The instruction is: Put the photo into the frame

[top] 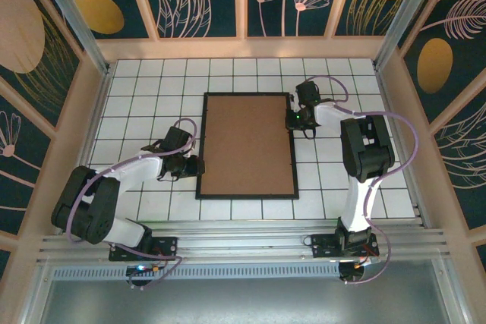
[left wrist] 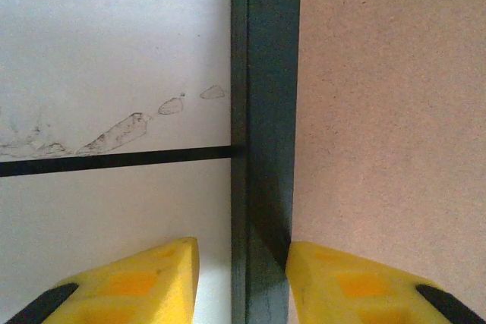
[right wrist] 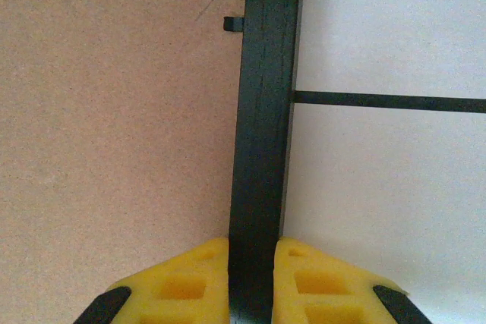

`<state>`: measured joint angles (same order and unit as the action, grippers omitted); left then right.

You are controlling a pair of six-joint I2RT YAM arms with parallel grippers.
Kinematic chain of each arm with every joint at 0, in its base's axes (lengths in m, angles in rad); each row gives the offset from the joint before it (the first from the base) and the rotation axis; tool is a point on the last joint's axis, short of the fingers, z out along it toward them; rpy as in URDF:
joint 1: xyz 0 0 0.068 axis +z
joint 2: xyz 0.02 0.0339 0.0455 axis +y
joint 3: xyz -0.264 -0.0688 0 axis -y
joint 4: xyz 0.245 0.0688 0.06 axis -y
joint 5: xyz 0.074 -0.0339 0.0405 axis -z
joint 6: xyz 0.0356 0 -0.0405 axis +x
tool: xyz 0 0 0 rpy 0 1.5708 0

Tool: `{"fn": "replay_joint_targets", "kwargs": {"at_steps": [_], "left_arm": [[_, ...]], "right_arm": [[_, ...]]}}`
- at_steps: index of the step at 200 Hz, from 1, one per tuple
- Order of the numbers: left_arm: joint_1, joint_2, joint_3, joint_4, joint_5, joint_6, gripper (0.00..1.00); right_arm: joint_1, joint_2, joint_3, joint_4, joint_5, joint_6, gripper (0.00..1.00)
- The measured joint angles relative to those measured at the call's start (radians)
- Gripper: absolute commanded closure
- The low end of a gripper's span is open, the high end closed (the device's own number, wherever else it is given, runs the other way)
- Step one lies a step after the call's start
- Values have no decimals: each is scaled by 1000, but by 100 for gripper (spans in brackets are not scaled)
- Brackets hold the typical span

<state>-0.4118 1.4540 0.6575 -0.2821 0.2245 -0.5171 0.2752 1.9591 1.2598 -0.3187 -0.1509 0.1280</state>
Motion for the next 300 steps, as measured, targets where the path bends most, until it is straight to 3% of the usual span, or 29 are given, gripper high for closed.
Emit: {"fn": "replay_joint_targets", "kwargs": {"at_steps": [167,201,249,275,300], "left_arm": [[-66,33,36,-3,-90,-12,37],[-34,-13,36,39,-159,-26,35],[76,-73,17,200,-120,-103,29],[87,-24,13,289,-76,-139,28],[87,64,17,339,-37,-151,28]], "right_arm": [[4,11,11,26,37,-4,80],[11,1,11,6,37,-8,70],[-9,-132,-77,3,17,23,46],[-59,-198,-163,87,-69,87,36],[-58,-181,-195,139,-130,134,34]]}}
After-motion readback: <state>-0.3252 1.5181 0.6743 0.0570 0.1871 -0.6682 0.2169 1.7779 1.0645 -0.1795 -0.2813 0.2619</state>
